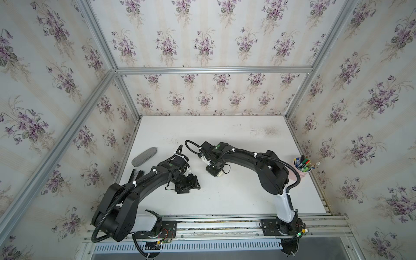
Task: Assemble the letter y with lego
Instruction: Assemble the lego brick with the lego brick, then place the lego brick at the center of the board.
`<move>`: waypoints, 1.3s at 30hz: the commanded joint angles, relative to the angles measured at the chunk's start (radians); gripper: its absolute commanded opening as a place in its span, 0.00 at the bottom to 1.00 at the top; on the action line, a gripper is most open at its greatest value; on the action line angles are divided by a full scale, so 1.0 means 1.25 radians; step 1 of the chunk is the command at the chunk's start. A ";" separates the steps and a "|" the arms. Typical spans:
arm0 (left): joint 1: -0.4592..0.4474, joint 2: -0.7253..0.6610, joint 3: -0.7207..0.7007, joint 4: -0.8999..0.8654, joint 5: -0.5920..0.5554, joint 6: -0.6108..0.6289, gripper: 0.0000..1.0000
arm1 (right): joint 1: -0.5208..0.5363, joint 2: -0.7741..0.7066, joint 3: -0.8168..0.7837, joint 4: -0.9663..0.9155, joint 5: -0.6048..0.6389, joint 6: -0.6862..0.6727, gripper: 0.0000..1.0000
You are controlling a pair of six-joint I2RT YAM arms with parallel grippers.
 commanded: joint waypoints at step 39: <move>0.001 0.179 0.243 -0.017 -0.102 -0.013 0.71 | -0.144 -0.136 -0.118 0.052 0.073 0.160 0.51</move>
